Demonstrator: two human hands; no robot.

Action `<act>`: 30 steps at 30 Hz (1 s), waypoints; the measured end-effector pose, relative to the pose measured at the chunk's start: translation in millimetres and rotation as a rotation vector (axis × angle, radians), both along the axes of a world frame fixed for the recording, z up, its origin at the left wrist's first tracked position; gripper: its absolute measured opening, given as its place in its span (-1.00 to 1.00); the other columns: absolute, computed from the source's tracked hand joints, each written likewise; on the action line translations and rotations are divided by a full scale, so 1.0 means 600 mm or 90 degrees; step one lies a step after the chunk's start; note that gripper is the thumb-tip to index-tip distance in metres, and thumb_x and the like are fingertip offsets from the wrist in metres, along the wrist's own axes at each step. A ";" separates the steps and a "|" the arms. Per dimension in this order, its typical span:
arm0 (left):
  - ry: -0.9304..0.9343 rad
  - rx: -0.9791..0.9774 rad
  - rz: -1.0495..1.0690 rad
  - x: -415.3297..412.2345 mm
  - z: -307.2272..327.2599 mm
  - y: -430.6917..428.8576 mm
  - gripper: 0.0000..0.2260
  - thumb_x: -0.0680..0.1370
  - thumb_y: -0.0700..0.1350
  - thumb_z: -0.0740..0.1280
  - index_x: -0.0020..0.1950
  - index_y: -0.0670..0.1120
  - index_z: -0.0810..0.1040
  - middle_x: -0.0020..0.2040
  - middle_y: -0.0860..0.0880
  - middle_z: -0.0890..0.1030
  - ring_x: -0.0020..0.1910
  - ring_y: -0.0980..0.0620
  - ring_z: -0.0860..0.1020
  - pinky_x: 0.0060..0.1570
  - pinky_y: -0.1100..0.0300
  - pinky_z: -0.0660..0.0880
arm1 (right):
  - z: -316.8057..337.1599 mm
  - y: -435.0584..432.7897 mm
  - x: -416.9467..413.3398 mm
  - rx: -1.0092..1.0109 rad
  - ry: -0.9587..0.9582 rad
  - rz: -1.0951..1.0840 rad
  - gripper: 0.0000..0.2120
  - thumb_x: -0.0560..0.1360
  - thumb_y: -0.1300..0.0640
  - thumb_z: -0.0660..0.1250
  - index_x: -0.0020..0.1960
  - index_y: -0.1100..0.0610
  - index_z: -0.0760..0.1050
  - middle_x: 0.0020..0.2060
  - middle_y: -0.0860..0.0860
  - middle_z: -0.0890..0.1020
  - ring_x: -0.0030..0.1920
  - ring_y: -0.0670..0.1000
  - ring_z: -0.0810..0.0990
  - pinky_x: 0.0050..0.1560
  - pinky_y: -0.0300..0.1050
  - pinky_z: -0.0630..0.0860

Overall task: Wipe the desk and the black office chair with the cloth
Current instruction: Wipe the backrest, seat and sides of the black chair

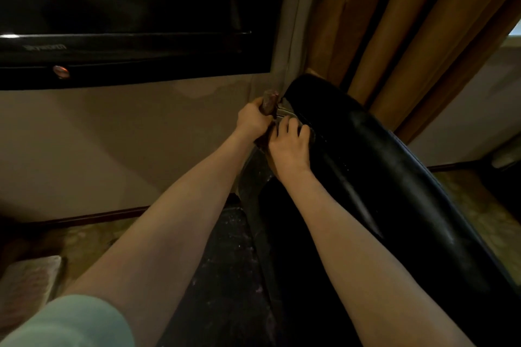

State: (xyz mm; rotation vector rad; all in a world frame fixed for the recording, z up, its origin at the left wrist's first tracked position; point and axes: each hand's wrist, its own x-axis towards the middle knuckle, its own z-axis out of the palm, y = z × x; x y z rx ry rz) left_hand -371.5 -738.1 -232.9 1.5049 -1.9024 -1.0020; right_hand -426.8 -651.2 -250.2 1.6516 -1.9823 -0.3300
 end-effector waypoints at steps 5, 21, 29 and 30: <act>-0.064 0.039 -0.016 0.023 -0.049 -0.006 -0.70 0.56 -0.18 0.25 0.29 -0.17 0.46 0.21 -0.20 0.54 0.19 -0.15 0.49 0.02 0.16 0.39 | -0.055 -0.003 0.021 0.086 -0.051 0.008 -0.56 0.55 0.06 0.20 0.35 0.25 0.32 0.31 0.19 0.38 0.27 0.13 0.37 0.20 -0.06 0.35; -0.188 0.180 -0.033 0.067 -0.204 0.000 -0.65 0.59 -0.10 0.23 0.37 -0.14 0.41 0.26 -0.21 0.52 0.22 -0.19 0.48 0.12 0.09 0.41 | -0.167 -0.001 0.056 0.270 -0.171 0.107 -0.64 0.59 0.20 0.11 0.35 0.28 0.38 0.38 0.20 0.29 0.36 0.19 0.24 0.36 -0.01 0.20; -0.180 0.221 0.014 0.074 -0.225 0.026 -0.68 0.59 -0.08 0.22 0.33 -0.11 0.45 0.23 -0.19 0.54 0.20 -0.18 0.50 0.12 0.09 0.41 | -0.168 0.018 0.050 0.303 -0.211 0.114 -0.63 0.57 0.22 0.14 0.36 0.27 0.36 0.40 0.21 0.25 0.40 0.23 0.16 0.38 0.05 0.13; -0.172 0.212 0.028 0.075 -0.218 0.029 -0.69 0.59 -0.09 0.22 0.32 -0.12 0.45 0.23 -0.19 0.54 0.21 -0.18 0.49 0.13 0.10 0.41 | -0.163 0.021 0.051 0.300 -0.225 0.106 -0.61 0.56 0.23 0.15 0.38 0.25 0.34 0.41 0.20 0.24 0.40 0.23 0.16 0.39 0.04 0.13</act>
